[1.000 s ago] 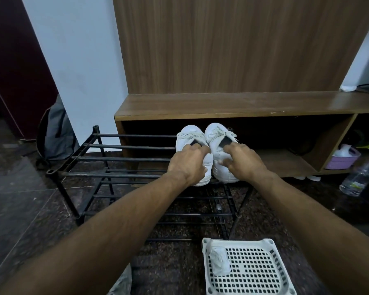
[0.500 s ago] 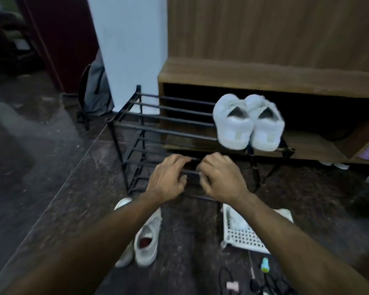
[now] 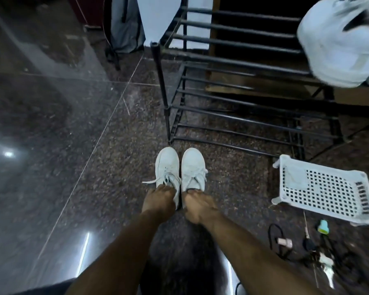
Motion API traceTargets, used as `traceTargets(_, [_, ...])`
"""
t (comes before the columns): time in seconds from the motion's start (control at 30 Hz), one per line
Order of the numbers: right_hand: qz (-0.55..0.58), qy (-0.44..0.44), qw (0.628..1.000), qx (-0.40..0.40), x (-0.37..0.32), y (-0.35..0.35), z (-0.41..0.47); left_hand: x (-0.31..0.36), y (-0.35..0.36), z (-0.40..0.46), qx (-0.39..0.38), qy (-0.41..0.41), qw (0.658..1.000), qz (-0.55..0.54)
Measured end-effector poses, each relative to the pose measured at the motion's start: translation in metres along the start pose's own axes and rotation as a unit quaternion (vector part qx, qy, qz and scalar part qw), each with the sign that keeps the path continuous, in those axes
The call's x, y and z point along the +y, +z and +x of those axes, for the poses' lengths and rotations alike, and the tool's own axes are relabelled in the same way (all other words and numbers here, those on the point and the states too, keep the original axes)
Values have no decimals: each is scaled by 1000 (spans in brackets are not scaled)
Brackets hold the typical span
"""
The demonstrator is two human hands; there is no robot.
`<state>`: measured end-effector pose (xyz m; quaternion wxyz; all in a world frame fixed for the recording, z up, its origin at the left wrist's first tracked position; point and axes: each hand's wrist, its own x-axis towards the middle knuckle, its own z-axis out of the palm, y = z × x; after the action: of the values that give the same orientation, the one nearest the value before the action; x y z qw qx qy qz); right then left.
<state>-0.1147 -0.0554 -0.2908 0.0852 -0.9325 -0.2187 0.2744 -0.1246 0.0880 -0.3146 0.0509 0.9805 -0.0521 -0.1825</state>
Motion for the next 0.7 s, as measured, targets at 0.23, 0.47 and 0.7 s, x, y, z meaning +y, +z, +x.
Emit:
traceTargets(0.23, [41,86,994,59,5,32,7,3,29,6,-69,-86,992,62])
traceTargets(0.47, [66,97,990,82,29,27,-16,23,5,-3,-90,-57,992,63])
traceTargets(0.7, [106,66,987,105,55,-57,-76,46,-71,-25,-66,-31,997,22])
